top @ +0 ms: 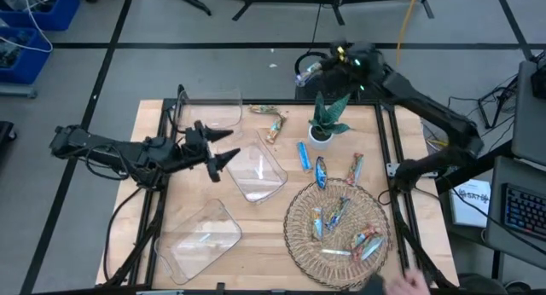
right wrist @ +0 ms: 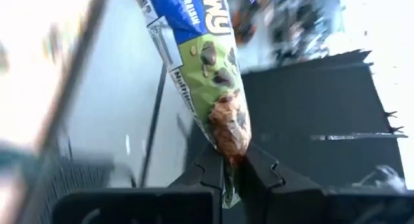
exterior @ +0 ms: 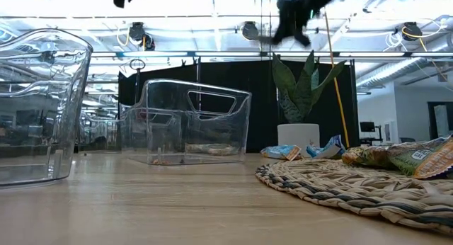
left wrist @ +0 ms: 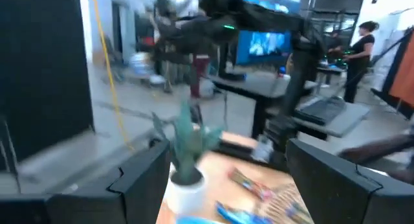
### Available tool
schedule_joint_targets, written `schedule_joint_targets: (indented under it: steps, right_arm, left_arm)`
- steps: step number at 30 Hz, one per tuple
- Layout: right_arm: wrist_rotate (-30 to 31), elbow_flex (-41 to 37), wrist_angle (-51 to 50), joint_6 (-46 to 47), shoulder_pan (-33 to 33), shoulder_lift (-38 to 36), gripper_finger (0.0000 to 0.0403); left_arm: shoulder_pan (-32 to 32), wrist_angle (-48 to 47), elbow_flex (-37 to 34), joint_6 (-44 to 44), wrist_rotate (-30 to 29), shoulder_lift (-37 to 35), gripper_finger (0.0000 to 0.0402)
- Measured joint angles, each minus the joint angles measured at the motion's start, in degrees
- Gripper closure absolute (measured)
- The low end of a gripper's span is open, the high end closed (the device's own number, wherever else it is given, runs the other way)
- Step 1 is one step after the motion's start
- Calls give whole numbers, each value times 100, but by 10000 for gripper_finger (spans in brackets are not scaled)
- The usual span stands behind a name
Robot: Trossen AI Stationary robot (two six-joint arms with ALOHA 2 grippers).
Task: Pick and place Granola Bars by type
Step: Put the blue granola bar into the middle transparent bin
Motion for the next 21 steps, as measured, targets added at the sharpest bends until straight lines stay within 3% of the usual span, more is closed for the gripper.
schedule_joint_targets:
  steps: [5, 13, 17, 21]
  right_arm:
    - [51, 13, -120, 2022, 1166, -697, 390]
    - [-183, 4, 1032, 4458, 2974, -403, 391]
    - [-163, -2, 1969, 4948, 3418, 119, 391]
    - [-11, 5, 2969, 5311, 3665, 672, 391]
  left_arm:
    - [258, 730, 0, 1060, 853, 0, 92]
    - [303, 1148, 0, 1748, 1914, 11, 92]
    - [201, 1158, 0, 2262, 1877, 13, 92]
    - [165, 1170, 0, 2625, 1441, 13, 92]
